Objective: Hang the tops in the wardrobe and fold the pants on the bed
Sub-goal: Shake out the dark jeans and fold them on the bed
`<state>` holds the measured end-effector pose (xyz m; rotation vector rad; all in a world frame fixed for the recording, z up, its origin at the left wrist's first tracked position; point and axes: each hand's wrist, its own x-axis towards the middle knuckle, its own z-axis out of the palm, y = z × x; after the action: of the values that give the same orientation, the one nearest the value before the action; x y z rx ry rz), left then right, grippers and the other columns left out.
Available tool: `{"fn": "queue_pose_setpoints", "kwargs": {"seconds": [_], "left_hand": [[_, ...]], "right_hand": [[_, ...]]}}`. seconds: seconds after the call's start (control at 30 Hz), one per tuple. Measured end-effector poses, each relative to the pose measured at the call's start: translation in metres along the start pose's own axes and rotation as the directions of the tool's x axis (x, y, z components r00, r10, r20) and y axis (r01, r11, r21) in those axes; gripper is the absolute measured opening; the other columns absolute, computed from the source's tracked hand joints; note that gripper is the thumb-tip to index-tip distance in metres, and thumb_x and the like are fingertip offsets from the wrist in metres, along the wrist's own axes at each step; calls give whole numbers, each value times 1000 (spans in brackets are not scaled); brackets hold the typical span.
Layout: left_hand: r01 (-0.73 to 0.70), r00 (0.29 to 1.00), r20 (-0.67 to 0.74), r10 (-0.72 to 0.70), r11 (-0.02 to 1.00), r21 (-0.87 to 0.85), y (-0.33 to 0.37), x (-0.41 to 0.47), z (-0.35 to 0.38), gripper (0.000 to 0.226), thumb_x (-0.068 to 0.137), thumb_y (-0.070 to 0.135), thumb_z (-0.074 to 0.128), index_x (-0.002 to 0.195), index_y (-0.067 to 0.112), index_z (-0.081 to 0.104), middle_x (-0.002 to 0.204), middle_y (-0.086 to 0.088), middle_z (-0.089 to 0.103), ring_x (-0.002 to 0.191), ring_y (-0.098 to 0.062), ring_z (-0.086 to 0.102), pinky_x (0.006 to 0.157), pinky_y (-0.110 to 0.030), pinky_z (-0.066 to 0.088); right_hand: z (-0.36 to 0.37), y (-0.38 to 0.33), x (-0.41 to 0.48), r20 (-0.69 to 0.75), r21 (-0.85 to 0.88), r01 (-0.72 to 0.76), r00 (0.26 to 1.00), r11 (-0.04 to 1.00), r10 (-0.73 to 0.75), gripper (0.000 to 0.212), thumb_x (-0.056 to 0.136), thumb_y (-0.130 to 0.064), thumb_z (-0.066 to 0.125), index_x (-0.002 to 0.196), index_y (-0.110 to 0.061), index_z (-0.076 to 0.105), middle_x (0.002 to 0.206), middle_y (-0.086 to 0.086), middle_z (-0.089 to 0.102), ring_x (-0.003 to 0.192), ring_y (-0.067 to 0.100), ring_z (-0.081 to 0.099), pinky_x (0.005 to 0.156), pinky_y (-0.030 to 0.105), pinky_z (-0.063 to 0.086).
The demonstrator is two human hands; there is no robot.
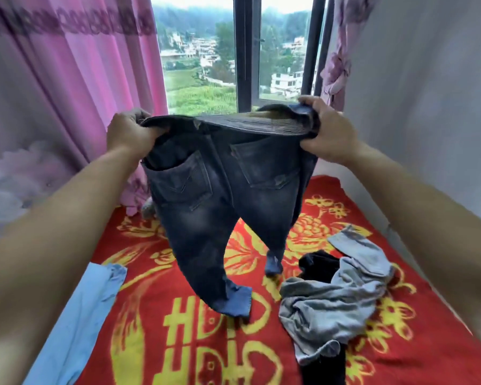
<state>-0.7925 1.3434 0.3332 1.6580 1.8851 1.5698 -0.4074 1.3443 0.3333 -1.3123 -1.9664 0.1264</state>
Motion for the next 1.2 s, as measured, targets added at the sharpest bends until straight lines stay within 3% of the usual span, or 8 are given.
{"fn": "queue_pose_setpoints", "kwargs": {"seconds": [0.13, 0.27, 0.43, 0.6, 0.77, 0.93, 1.07, 1.2], "left_hand": [[-98, 988, -117, 103, 994, 44, 15, 24, -7, 24, 71, 50, 69, 79, 27, 70, 71, 7, 64, 71, -20, 59, 66, -32, 51], [-43, 995, -65, 75, 916, 400, 35, 35, 0, 45, 82, 60, 39, 82, 19, 59, 73, -5, 61, 67, -31, 58, 64, -34, 43], [318, 930, 215, -299, 946, -58, 17, 40, 31, 29, 94, 45, 49, 81, 22, 60, 81, -9, 68, 63, -34, 70, 44, -31, 52], [492, 863, 320, -391, 794, -356, -8, 64, 67, 30, 97, 2, 33, 104, 6, 62, 97, -14, 63, 89, -32, 64, 63, -39, 56], [147, 983, -13, -184, 823, -548, 40, 120, 54, 41, 84, -4, 33, 115, 0, 59, 113, -21, 63, 98, -30, 62, 83, -41, 58], [-242, 935, -347, 70, 842, -482, 106, 139, 1, 22, 77, 5, 42, 93, 18, 49, 104, -12, 56, 88, -15, 51, 86, -25, 49], [-279, 931, -337, 142, 871, -404, 95, 104, -28, 16, 77, 10, 48, 91, 18, 45, 100, -5, 54, 82, -7, 50, 75, -12, 44], [-219, 940, -293, 176, 968, -123, 13, 23, -16, 20, 68, 17, 50, 88, 22, 48, 96, 1, 54, 76, -9, 47, 65, -6, 34]], "right_hand": [[-19, -21, 35, -300, 80, -19, 953, 997, 42, 45, 75, -61, 75, 106, -28, 71, 91, -15, 69, 83, -7, 60, 73, -2, 37], [-23, -37, 68, -304, 253, -57, 943, 966, 135, 50, 74, -73, 67, 84, -24, 64, 71, -2, 73, 69, 15, 72, 70, 39, 60], [10, -16, 88, -35, 312, -268, 956, 912, 293, 26, 90, -54, 63, 88, -28, 60, 76, 6, 74, 65, 20, 73, 61, 43, 63], [57, 4, 117, 169, 450, -487, 869, 748, 464, 20, 101, -38, 52, 90, -21, 51, 85, 5, 61, 82, 24, 61, 76, 45, 59], [34, -19, 174, 13, 848, -259, 882, 462, 471, 27, 102, -22, 47, 129, -16, 46, 107, 4, 59, 89, 16, 59, 76, 31, 50], [-28, -80, 183, -180, 953, 57, 896, 296, 405, 20, 97, -14, 44, 114, -18, 55, 97, 1, 70, 87, 12, 66, 78, 26, 53], [-36, -99, 127, -211, 943, 77, 890, 323, 403, 11, 78, -18, 51, 88, -16, 55, 77, -3, 66, 72, 10, 64, 67, 22, 54], [12, -70, 50, -118, 897, -138, 841, 419, 528, 14, 71, -19, 47, 85, -17, 47, 86, 2, 59, 80, 14, 63, 72, 27, 55]]}}
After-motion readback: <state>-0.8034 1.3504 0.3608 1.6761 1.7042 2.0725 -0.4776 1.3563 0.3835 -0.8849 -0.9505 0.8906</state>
